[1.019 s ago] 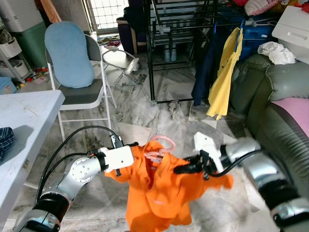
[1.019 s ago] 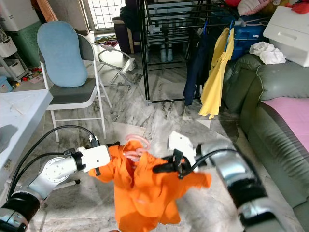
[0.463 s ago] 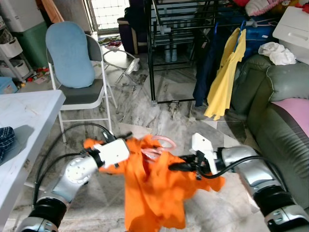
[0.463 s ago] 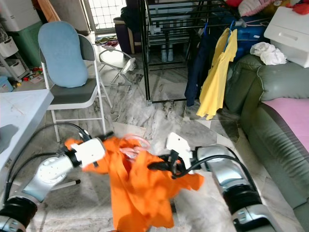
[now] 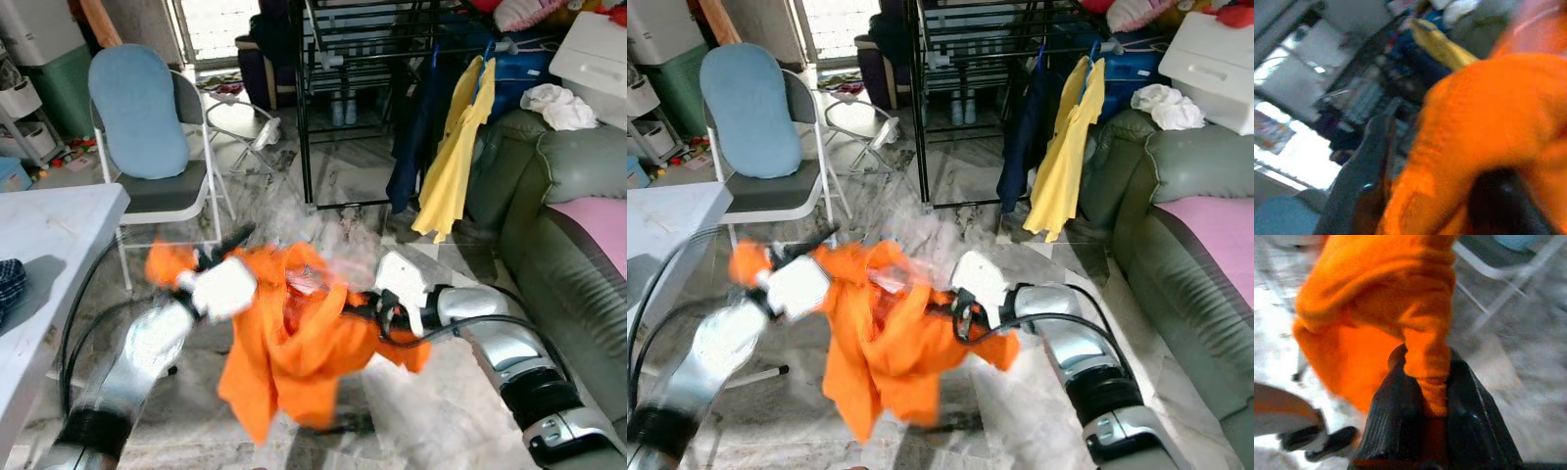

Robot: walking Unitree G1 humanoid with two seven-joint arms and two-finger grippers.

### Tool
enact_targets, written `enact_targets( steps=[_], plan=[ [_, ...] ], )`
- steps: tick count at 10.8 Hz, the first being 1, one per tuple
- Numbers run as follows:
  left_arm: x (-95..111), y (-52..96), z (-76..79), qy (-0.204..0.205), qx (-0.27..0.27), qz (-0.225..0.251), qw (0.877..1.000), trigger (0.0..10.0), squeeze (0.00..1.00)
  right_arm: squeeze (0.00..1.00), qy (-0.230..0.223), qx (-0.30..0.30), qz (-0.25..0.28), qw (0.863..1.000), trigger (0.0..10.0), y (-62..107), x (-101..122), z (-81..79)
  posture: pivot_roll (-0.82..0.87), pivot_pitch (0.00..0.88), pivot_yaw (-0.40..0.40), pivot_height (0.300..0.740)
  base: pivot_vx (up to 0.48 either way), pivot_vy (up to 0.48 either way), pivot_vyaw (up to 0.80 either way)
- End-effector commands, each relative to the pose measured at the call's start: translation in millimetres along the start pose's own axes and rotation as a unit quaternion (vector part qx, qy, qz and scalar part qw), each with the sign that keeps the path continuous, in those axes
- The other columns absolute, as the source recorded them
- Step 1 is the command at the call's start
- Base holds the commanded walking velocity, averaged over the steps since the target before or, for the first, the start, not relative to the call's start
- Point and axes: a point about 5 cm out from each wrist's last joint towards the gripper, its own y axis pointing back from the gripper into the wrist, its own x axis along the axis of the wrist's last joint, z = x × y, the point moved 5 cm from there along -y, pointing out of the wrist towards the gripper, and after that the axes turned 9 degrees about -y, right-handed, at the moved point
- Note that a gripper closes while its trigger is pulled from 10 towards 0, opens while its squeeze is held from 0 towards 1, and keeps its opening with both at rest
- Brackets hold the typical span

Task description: Hang hanger

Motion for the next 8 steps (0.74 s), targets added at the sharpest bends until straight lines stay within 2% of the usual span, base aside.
enact_targets(
  steps=[1,3,4,5,8],
  plan=[
    [16.6,-0.8,13.7,-0.018,-0.039,0.042,0.998,10.0,1.0,0.0,-0.022,-0.049,0.033,0.998,0.0,2.5,11.7,12.2,-0.03,0.0,0.07,0.74,0.0,0.0,0.0],
    [6.2,6.4,15.4,-0.014,-0.043,0.021,0.999,10.0,1.0,0.0,-0.021,-0.057,0.039,0.997,0.0,2.1,14.5,10.6,-0.04,0.0,0.071,0.74,0.0,0.0,0.0],
    [1.7,7.6,9.0,-0.006,-0.027,0.009,1.0,10.0,1.0,0.0,-0.021,-0.07,0.03,0.997,0.0,2.8,10.8,13.3,-0.04,0.0,0.068,0.74,0.0,0.0,0.0],
    [-1.6,8.3,9.5,-0.003,-0.027,0.003,1.0,10.0,1.0,0.0,-0.026,-0.071,0.037,0.996,0.0,3.4,13.1,13.7,-0.04,0.0,0.067,0.74,0.0,0.0,0.0],
    [-5.8,3.3,3.8,0.024,-0.004,-0.012,1.0,10.0,1.0,0.0,-0.023,-0.096,0.039,0.994,0.0,5.2,19.5,20.9,-0.04,0.0,0.068,0.74,0.0,0.0,0.0]
  ],
)
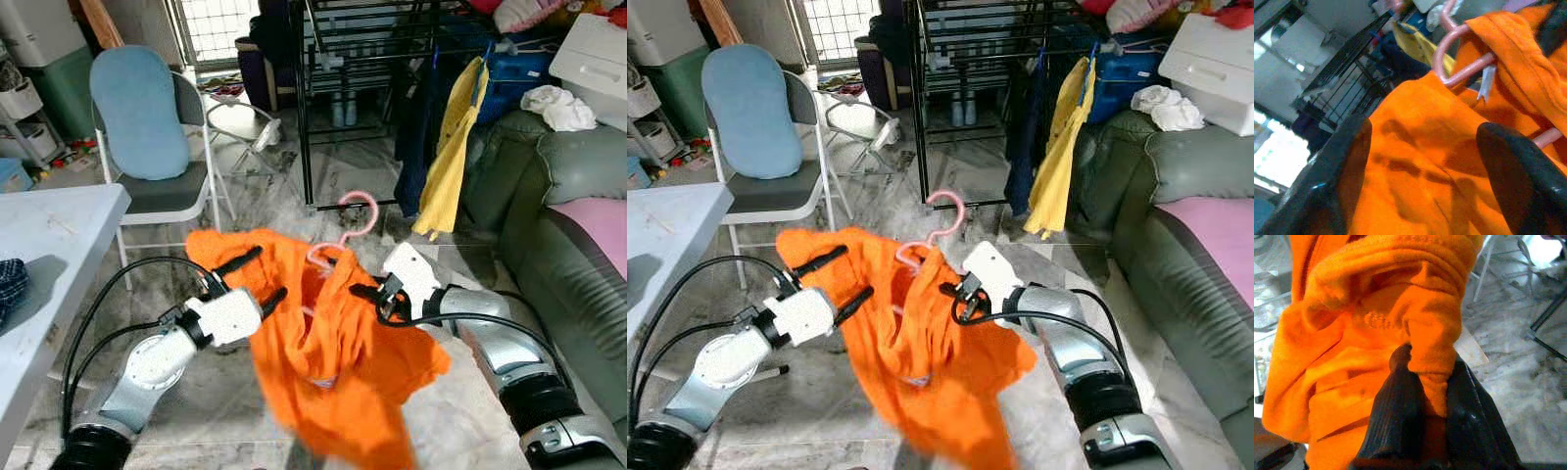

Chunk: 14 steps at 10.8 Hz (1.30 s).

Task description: Hang hanger

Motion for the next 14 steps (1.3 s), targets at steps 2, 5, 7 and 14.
enact_targets(
  steps=[2,5,7,14],
  plan=[
    [-24.1,10.5,-21.3,0.097,0.123,-0.078,0.985,10.0,1.0,0.0,-0.03,-0.12,0.02,0.992,0.0,4.5,16.0,34.2,-0.05,0.0,0.073,0.74,0.0,0.0,0.0],
    [-44.6,33.8,-22.0,0.2,0.256,-0.164,0.932,10.0,1.0,0.0,0.022,-0.306,-0.009,0.952,10.0,31.5,0.5,78.5,-0.05,0.0,0.062,0.74,0.0,0.0,0.0],
    [-49.2,38.5,-19.2,0.218,0.264,-0.185,0.921,10.0,0.25,0.0,0.018,-0.357,-0.01,0.934,10.0,40.5,0.8,91.0,-0.05,0.0,0.061,0.74,0.0,0.0,0.0],
    [-39.6,25.4,0.5,0.304,0.242,-0.186,0.902,10.0,0.0,0.0,-0.038,-0.415,0.015,0.909,10.0,47.1,-3.7,90.5,-0.07,0.0,0.067,0.74,0.035,0.0,0.0]
  ],
)
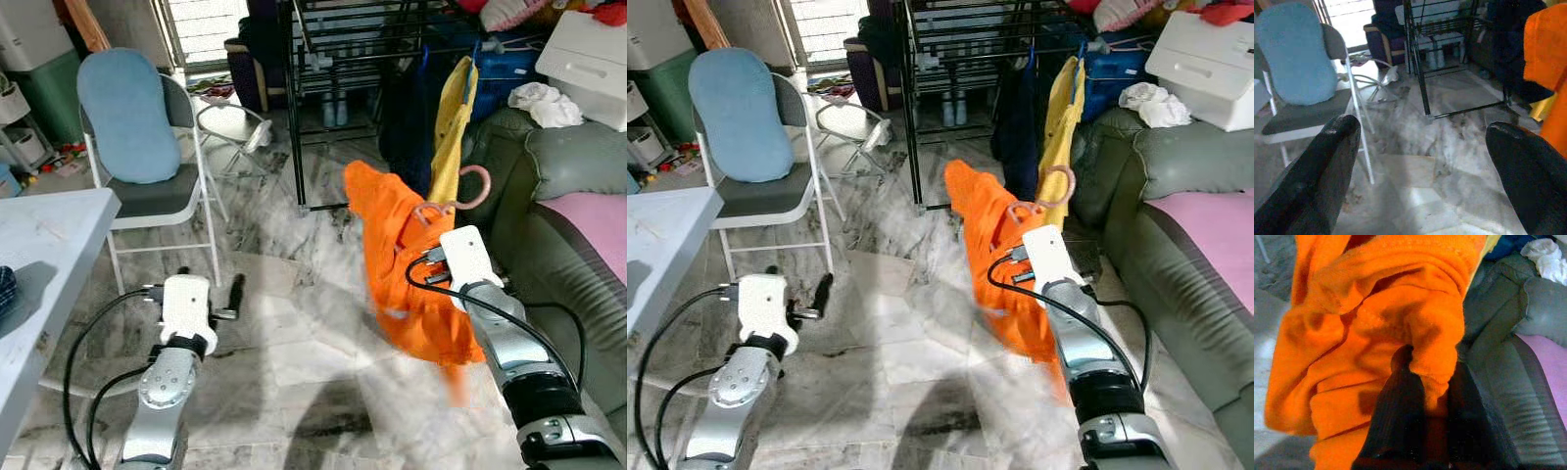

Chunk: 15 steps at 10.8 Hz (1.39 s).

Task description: Hang hanger

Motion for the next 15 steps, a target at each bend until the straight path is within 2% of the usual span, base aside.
enact_targets(
  steps=[1,4,6,9,12,15],
  plan=[
    [6.3,-0.9,-0.8,0.0,-0.004,0.008,1.0,10.0,0.0,0.0,-0.023,-0.011,0.016,1.0,10.0,1.0,11.0,4.8,-0.07,0.0,0.067,0.74,0.386,0.0,0.0],
    [3.9,0.4,5.3,0.007,-0.025,0.004,1.0,10.0,0.0,0.0,-0.033,-0.021,0.008,0.999,10.0,0.2,8.6,10.5,-0.07,0.0,0.07,0.74,0.43,0.0,-0.31],
    [4.0,-1.6,10.7,0.011,-0.038,0.004,0.999,10.0,0.0,0.0,-0.036,-0.014,0.003,0.999,10.0,-0.1,6.5,8.6,-0.07,0.0,0.069,0.74,0.454,0.0,-0.22],
    [2.8,-1.6,12.5,0.014,-0.044,0.005,0.999,10.0,0.0,0.0,-0.038,0.012,0.007,0.999,10.0,1.6,6.8,-2.4,-0.07,0.0,0.066,0.74,0.45,0.0,0.0],
    [1.4,-2.7,11.7,0.019,-0.039,0.003,0.999,10.0,0.0,0.0,-0.037,0.023,0.009,0.999,10.0,1.4,8.7,-6.0,-0.08,0.0,0.064,0.74,0.446,0.0,0.62],
    [0.5,-4.9,15.4,0.019,-0.038,0.0,0.999,10.0,0.0,0.0,-0.041,0.033,0.012,0.999,10.0,1.5,11.0,-7.5,-0.08,0.0,0.062,0.74,0.379,0.293,0.58]
  ],
)
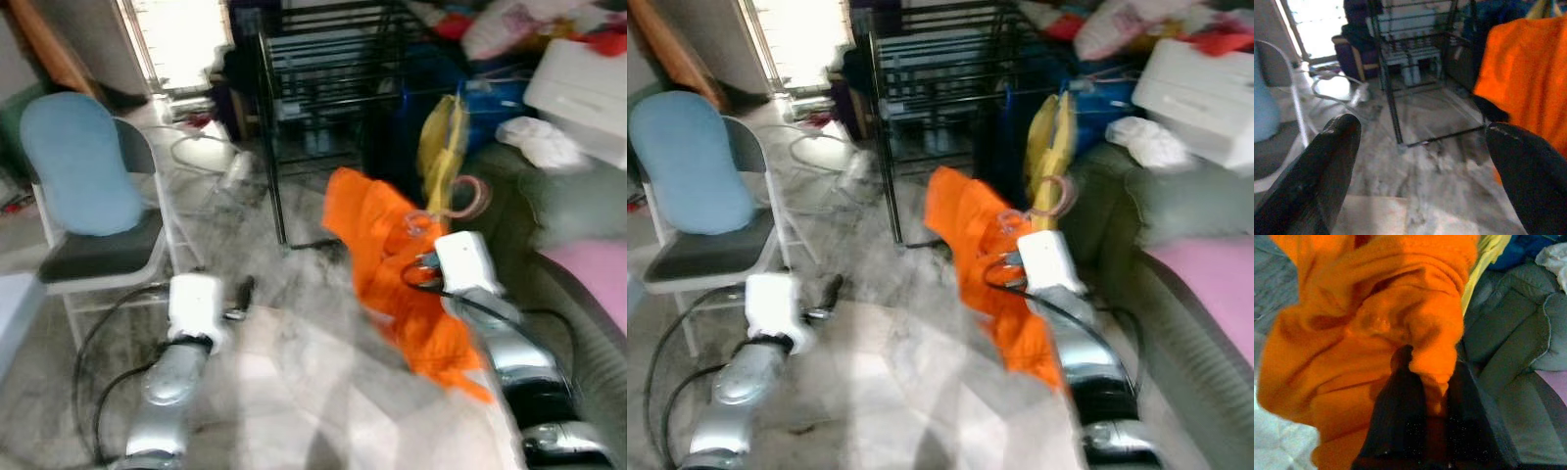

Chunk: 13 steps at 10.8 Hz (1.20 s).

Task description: Hang hanger

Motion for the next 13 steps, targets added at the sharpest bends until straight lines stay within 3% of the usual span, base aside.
enact_targets(
  steps=[1,5,7,8,10,13],
  plan=[
    [-2.8,2.1,-17.0,-0.014,0.022,-0.006,1.0,10.0,0.0,0.0,-0.003,0.016,0.028,0.999,10.0,-1.1,17.4,-12.6,-0.08,0.0,0.062,0.74,0.375,0.3,0.0],
    [-11.5,4.7,-28.4,-0.021,0.073,-0.025,0.997,10.0,0.0,0.0,0.024,-0.034,0.016,0.999,10.0,0.3,4.2,-3.8,-0.08,0.0,0.057,0.74,0.26,0.247,0.0],
    [-7.3,6.3,-36.1,-0.017,0.104,-0.019,0.994,10.0,0.0,0.0,0.038,-0.079,0.044,0.995,10.0,5.4,8.9,3.9,-0.07,0.0,0.038,0.74,0.0,0.0,0.0],
    [-5.5,13.0,-43.8,-0.006,0.13,-0.012,0.991,10.0,0.0,0.0,0.088,-0.074,0.087,0.99,10.0,12.5,19.2,-4.4,-0.07,0.0,0.024,0.74,0.0,0.0,0.0],
    [-10.8,27.9,-50.4,-0.005,0.142,-0.016,0.99,10.0,0.0,0.0,0.124,-0.065,0.082,0.987,10.0,17.2,5.4,-11.4,-0.05,0.0,0.021,0.74,0.0,0.0,0.0],
    [-9.6,31.6,-45.3,-0.006,0.111,-0.007,0.994,10.0,0.0,0.0,0.091,-0.082,0.084,0.989,10.0,23.7,-0.9,-4.2,-0.06,0.0,0.042,0.74,0.0,0.0,0.0]
  ],
)
